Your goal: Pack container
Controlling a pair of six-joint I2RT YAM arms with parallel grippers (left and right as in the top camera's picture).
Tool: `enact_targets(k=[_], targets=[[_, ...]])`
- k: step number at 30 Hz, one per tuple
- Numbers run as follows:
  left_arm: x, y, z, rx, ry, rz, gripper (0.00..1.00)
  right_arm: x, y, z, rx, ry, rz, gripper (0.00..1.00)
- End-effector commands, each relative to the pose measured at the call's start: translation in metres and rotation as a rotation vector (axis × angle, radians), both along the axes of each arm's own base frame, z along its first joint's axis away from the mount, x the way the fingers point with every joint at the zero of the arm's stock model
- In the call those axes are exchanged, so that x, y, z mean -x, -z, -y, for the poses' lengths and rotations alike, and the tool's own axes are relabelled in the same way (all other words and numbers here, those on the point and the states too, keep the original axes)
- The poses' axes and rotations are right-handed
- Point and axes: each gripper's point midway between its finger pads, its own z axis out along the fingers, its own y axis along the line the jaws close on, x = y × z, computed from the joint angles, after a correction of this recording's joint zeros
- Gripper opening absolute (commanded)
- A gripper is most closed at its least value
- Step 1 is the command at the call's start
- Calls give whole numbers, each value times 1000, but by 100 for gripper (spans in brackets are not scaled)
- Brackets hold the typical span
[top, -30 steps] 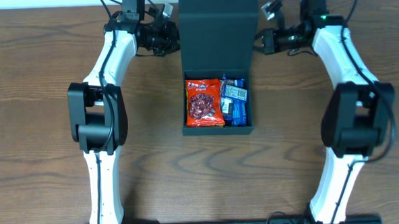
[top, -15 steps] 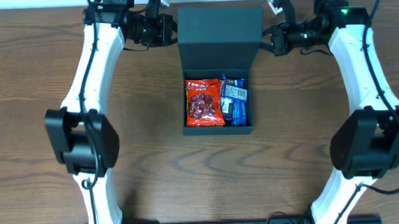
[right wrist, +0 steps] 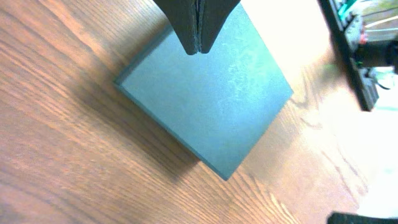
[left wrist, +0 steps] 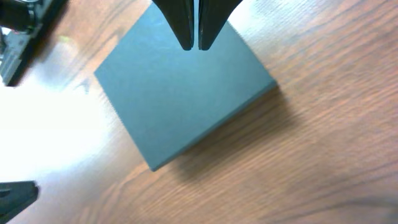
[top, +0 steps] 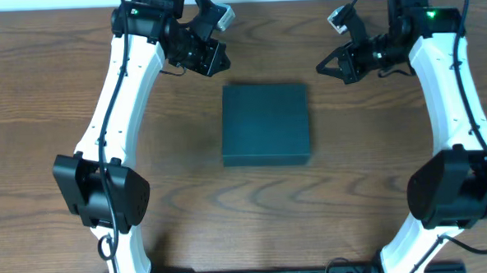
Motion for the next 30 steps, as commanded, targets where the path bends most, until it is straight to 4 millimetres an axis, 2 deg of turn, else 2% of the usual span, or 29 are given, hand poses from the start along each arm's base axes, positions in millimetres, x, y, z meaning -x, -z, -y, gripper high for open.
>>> enact_targets(k=[1, 6, 9, 12, 15, 17, 19, 22, 24, 27, 30], targets=[[-1, -18, -10, -45, -7, 78, 6, 2, -16, 5, 61, -11, 84, 2], [-2, -23, -19, -70, -107, 56, 6, -7, -28, 15, 124, 28, 162, 2], [1, -37, -20, -59, -112, 88, 6, -16, -41, 14, 123, 32, 241, 2], [-14, -66, -23, -45, -164, 214, 6, -38, -63, 14, 115, 45, 383, 2], [-29, -107, -20, 31, -214, 355, 6, -62, -87, 9, 77, 99, 498, 2], [-32, -130, -20, 71, -236, 424, 6, -73, -100, 6, 50, 125, 551, 2], [-28, -145, -24, 79, -265, 454, 6, -76, -110, 1, 5, 131, 571, 3], [-12, -161, -37, 51, -299, 480, 6, -64, -119, -11, -91, 79, 549, 2], [4, -180, -44, 53, -312, 518, 6, -52, -131, -17, -125, 52, 555, 1], [33, -206, -60, 46, -354, 598, 6, -33, -156, -13, -107, 66, 600, 2], [70, -219, -71, 77, -371, 690, 6, -7, -185, -1, -24, 134, 674, 1]])
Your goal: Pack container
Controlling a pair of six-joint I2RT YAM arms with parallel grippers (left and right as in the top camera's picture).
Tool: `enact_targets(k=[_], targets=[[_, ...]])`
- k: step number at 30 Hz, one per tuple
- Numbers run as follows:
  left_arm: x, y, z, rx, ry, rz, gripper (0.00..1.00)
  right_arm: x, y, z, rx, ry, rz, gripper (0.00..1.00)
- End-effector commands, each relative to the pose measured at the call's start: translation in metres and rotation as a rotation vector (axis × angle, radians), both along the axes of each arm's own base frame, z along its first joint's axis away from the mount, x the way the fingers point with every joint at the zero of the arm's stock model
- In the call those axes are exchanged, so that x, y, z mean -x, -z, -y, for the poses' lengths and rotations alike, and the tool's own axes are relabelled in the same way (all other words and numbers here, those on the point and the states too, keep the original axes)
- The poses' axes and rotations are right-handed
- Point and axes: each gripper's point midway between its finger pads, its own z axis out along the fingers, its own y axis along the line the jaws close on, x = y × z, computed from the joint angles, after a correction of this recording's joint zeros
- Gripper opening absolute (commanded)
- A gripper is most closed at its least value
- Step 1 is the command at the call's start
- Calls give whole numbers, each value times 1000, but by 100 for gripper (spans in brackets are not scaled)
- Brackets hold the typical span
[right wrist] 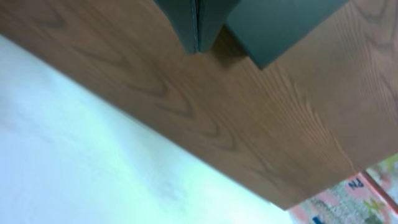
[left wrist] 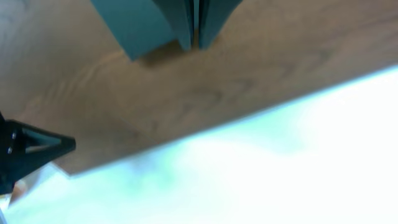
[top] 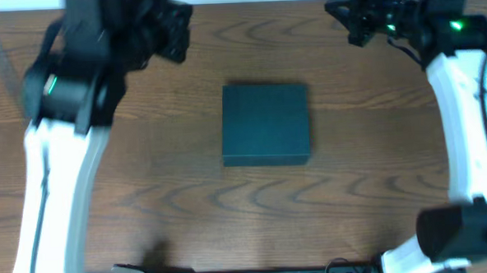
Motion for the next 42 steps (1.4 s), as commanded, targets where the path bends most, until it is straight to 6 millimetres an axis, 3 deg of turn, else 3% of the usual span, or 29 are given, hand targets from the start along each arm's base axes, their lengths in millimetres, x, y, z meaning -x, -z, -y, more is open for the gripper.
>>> enact_targets(k=[1, 5, 8, 11, 15, 17, 18, 19, 20, 22, 23, 30, 37, 39, 42], targets=[[42, -15, -19, 19, -48, 99, 6, 45, -57, 8, 42, 84, 132, 2], [90, -12, -41, 120, -130, 226, 6, 108, -69, 22, 95, 175, 178, 1], [128, -13, -67, 212, -241, 337, 6, 164, -51, 27, 113, 192, 113, 1], [165, -11, -87, 290, -303, 426, 6, 213, -23, 50, 204, 300, 18, 1], [186, -1, -106, 339, -384, 460, 6, 262, -3, 55, 227, 317, -31, 1], [188, -1, -106, 353, -384, 468, 6, 271, -1, 56, 226, 319, -20, 2], [188, -1, -106, 360, -386, 469, 6, 274, -2, 56, 225, 320, -14, 24], [188, -2, -107, 368, -389, 468, 8, 275, -2, 55, 222, 318, -11, 98], [187, -2, -107, 375, -391, 465, 17, 276, -4, 54, 211, 314, -8, 99], [186, 2, -106, 367, -392, 450, 64, 277, -3, 54, 212, 314, -13, 99], [185, 10, -106, 353, -393, 422, 95, 277, -2, 54, 212, 314, -14, 99], [191, 83, -105, 224, -410, 149, 95, 277, -2, 54, 213, 314, -15, 99], [228, 169, -117, 37, -447, -192, 95, 277, -2, 54, 213, 314, -15, 99], [232, 177, -132, -41, -497, -201, 95, 277, -2, 54, 213, 314, -15, 99], [225, 168, -133, -28, -511, -155, 95, 277, -2, 54, 212, 314, -15, 99]])
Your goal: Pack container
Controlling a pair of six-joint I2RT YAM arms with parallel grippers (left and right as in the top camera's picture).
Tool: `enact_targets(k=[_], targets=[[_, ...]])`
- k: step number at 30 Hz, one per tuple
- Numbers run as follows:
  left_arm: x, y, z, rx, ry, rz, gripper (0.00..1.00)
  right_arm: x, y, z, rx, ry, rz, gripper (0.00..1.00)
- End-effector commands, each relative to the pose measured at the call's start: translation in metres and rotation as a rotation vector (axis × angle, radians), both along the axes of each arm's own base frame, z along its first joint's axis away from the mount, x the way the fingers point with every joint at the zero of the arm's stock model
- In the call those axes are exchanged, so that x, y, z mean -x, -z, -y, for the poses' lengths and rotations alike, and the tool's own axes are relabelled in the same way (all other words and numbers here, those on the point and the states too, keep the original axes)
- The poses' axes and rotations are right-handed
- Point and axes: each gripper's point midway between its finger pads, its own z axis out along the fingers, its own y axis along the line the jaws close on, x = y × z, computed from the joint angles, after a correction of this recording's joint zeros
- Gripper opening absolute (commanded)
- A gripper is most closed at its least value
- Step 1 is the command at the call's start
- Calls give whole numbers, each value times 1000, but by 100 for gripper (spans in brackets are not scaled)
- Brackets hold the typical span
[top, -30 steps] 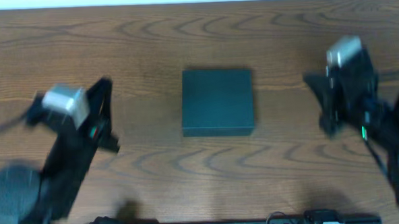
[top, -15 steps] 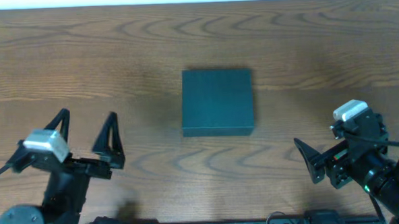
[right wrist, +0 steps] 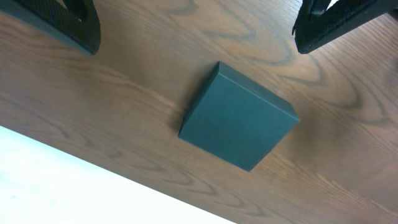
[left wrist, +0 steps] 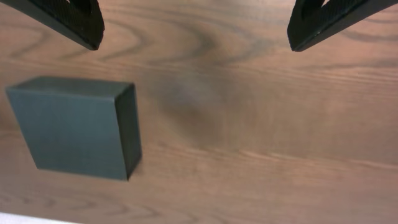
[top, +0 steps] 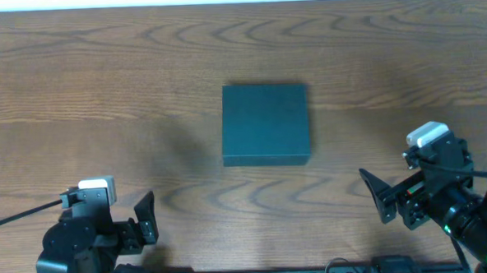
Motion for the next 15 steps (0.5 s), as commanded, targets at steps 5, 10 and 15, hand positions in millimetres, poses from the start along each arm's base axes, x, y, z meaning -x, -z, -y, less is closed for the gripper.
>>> enact_targets(k=[5, 10, 15], targets=[[-18, -4, -17, -54, -95, 108, 95, 0, 1, -1, -8, 1, -6, 99], [-32, 21, -29, -1, -187, 251, 95, 0, 1, -1, -8, 1, -6, 99], [-44, 53, -42, 46, -275, 327, 95, 0, 1, -1, -9, 1, -6, 99]])
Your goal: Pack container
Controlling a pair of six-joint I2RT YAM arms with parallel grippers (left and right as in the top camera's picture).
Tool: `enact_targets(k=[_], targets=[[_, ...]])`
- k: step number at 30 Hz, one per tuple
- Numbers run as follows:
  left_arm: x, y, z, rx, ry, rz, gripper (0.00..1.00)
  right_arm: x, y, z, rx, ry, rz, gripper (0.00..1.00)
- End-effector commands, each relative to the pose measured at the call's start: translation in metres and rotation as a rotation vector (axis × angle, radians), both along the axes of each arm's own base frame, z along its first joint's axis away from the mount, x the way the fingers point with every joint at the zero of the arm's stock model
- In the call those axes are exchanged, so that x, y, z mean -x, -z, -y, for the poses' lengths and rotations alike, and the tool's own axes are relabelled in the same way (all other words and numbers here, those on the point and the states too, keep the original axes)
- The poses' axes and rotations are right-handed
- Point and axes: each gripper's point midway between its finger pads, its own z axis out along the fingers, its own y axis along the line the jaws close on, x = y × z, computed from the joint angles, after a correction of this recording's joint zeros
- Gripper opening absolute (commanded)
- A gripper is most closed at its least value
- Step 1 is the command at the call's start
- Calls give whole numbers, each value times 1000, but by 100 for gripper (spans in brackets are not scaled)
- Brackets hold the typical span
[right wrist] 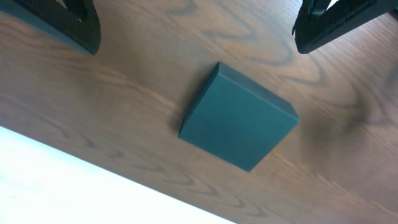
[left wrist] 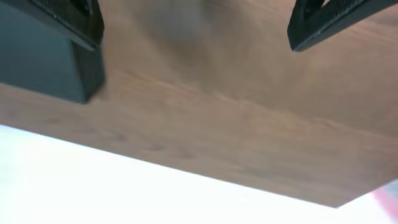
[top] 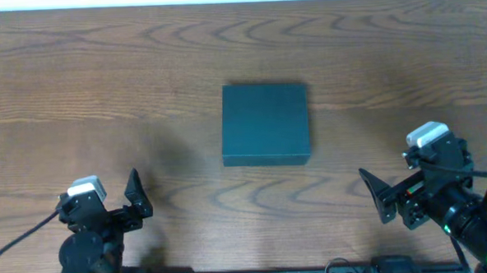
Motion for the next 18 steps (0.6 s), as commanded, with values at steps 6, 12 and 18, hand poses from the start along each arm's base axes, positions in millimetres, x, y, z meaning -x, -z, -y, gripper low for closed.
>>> enact_targets(k=[6, 12, 18], targets=[[-13, 45, -8, 35, -40, -7, 95, 0, 1, -1, -9, 1, -5, 99], [-16, 65, -14, 32, -69, -30, 95, 0, 1, -1, -9, 1, -5, 99], [-17, 76, -15, 24, -70, -31, 95, 0, 1, -1, -8, 1, -5, 99]])
